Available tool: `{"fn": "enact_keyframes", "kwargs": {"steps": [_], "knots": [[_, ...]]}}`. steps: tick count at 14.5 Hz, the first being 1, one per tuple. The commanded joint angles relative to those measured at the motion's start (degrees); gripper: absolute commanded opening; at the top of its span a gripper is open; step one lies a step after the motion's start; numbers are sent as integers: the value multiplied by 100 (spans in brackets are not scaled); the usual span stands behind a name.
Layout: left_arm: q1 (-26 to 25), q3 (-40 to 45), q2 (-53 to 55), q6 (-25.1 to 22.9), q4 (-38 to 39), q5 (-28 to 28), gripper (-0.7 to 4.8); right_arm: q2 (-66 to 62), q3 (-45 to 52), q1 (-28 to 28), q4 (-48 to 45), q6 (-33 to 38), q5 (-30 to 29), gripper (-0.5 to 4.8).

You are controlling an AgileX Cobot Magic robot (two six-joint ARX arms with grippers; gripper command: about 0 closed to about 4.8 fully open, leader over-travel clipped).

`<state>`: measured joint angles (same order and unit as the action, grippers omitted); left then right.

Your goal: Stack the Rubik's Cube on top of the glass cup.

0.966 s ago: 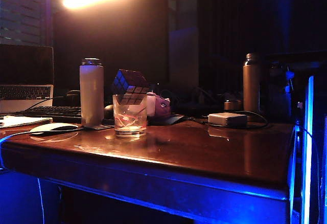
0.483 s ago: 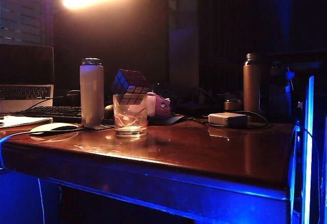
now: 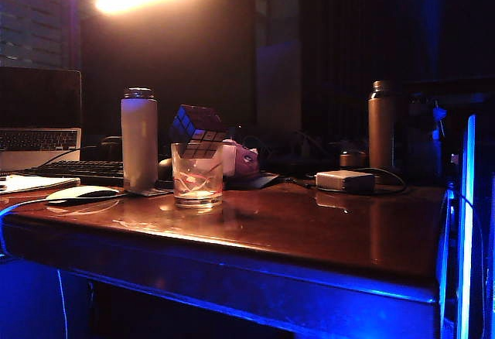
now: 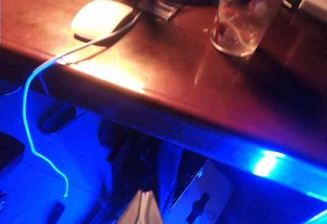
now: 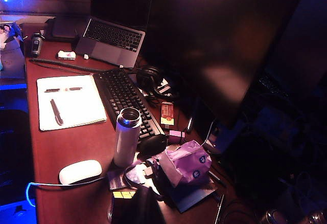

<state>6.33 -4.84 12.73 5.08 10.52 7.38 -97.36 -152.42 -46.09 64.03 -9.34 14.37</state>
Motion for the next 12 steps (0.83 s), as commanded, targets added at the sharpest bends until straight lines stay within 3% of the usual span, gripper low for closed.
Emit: {"fn": "enact_keyframes", "kwargs": {"steps": [1, 12], "knots": [[-4, 83, 2, -317, -76, 37, -3, 254, -22, -13, 109, 28, 28, -3], [-7, 387, 0, -334, -101, 50, -1, 968, -26, -11, 570, 81, 52, -3]]}}
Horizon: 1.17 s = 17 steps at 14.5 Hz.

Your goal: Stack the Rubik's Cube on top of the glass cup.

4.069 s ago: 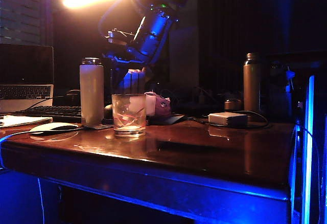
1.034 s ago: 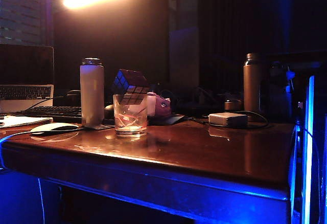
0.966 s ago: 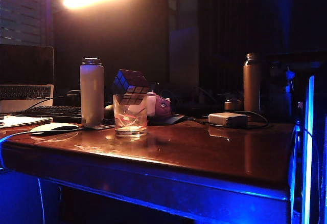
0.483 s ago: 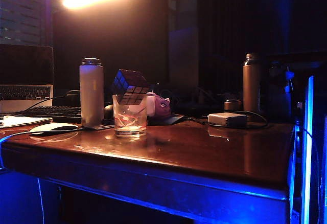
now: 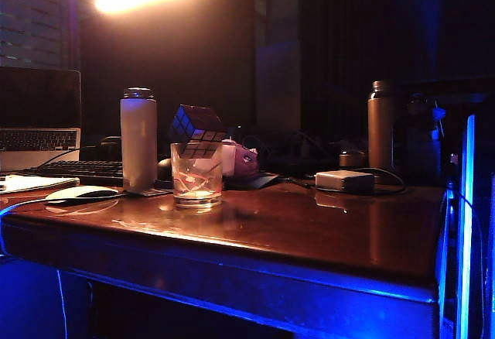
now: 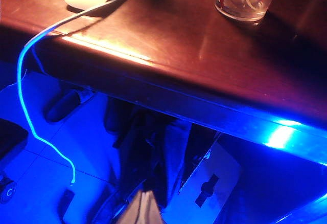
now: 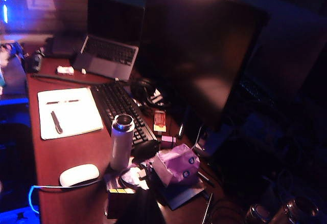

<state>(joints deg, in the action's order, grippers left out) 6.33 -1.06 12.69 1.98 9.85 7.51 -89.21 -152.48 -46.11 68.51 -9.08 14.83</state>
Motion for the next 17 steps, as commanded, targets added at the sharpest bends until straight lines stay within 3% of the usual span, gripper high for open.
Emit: {"fn": "enact_keyframes", "kwargs": {"steps": [1, 4, 6, 7, 9, 12, 15, 17], "knots": [[-7, 11, 4, -24, -33, 37, -1, 286, -20, -11, 273, 234, 7, -3], [-7, 11, 7, -24, -33, 37, -1, 660, -15, -11, 826, 754, -17, -3], [-7, 9, 4, -24, -33, 37, -1, 874, 142, -9, 850, 343, 17, -3], [-7, 11, 4, -24, -33, 37, -1, 1082, 568, -9, 356, 42, 28, -3], [-7, 11, 4, -24, -33, 37, -1, 1773, 2282, 11, -1438, -192, 26, -3], [-7, 11, 4, -24, -33, 37, -1, 3021, 5842, 361, -4033, -313, -85, -3], [-7, 11, 4, -24, -33, 37, -1, 3993, 8828, 1029, -5569, -302, -872, -3], [-7, 11, 4, -24, -33, 37, -1, 4406, 10111, 1429, -5919, -212, -988, -3]]}}
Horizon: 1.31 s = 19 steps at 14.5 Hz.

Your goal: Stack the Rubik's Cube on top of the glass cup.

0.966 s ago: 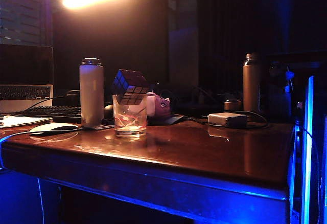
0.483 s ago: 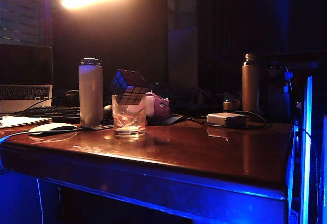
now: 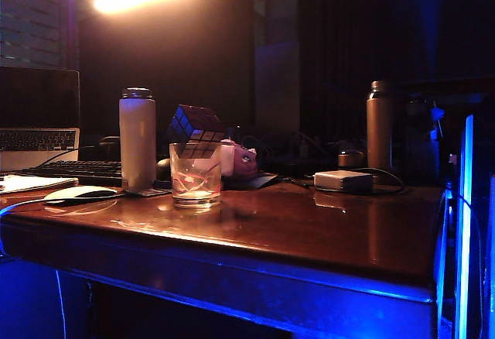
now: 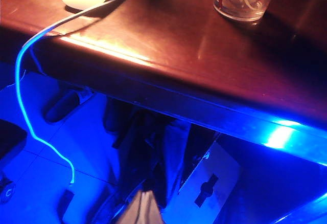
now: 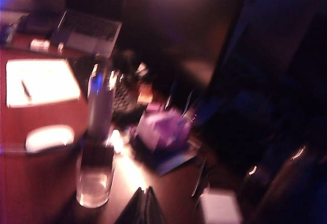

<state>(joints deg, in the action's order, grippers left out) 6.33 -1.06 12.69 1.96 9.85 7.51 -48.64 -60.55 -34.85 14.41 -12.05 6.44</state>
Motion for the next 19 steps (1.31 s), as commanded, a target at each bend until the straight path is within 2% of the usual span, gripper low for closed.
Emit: {"fn": "enact_keyframes", "kwargs": {"steps": [1, 4, 6, 15, 19], "knots": [[-7, 11, 4, -22, -33, 37, -1, 505, 1381, 501, -592, 363, -164, -3], [-7, 9, 4, -22, -33, 31, -1, 960, 2142, 1154, -619, 1126, -474, -3], [-7, 11, 7, -22, -33, 28, -1, 1394, 2490, 1425, -940, 1141, -920, -3], [-7, 11, 7, -22, -33, 24, -1, 3270, 4286, 1801, -946, 1252, -960, -3], [-7, 11, 7, -22, -33, 24, -1, 3978, 4889, 2415, -935, 1255, -997, -3]]}}
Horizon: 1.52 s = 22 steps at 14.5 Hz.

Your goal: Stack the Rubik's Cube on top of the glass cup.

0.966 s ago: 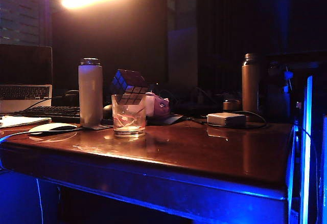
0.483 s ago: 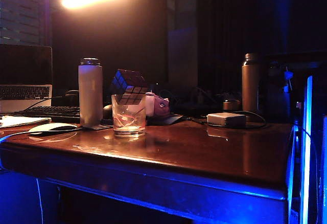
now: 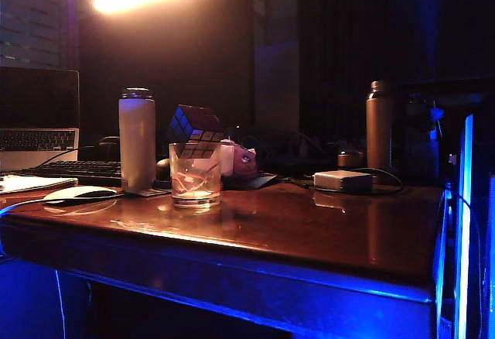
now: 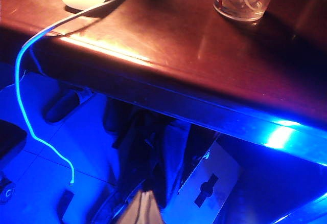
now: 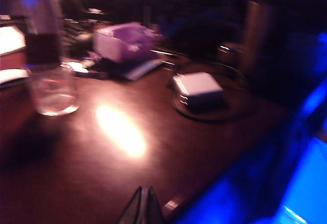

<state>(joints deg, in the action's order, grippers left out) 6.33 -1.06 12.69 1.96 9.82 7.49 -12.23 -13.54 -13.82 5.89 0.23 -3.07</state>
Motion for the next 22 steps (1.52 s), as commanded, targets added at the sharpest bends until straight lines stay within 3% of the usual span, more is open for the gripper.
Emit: {"fn": "enact_keyframes", "kwargs": {"steps": [1, 4, 7, 16, 22], "knots": [[-7, 11, 7, -22, -31, 26, -1, 588, 284, 514, -24, 24, -96, -3], [-7, 9, 7, -22, -31, 26, -1, 1200, 522, 848, 170, 24, -94, -3], [-7, 11, 2, -22, -31, 28, -1, 1209, 588, 839, 629, 20, -94, -3], [-11, 17, -48, -22, -20, 28, -1, 1211, 1217, 846, 623, 24, -44, -3], [-15, 4, -1263, -22, 22, 26, -1, 1211, 1217, 844, 623, 24, -55, -3]]}}
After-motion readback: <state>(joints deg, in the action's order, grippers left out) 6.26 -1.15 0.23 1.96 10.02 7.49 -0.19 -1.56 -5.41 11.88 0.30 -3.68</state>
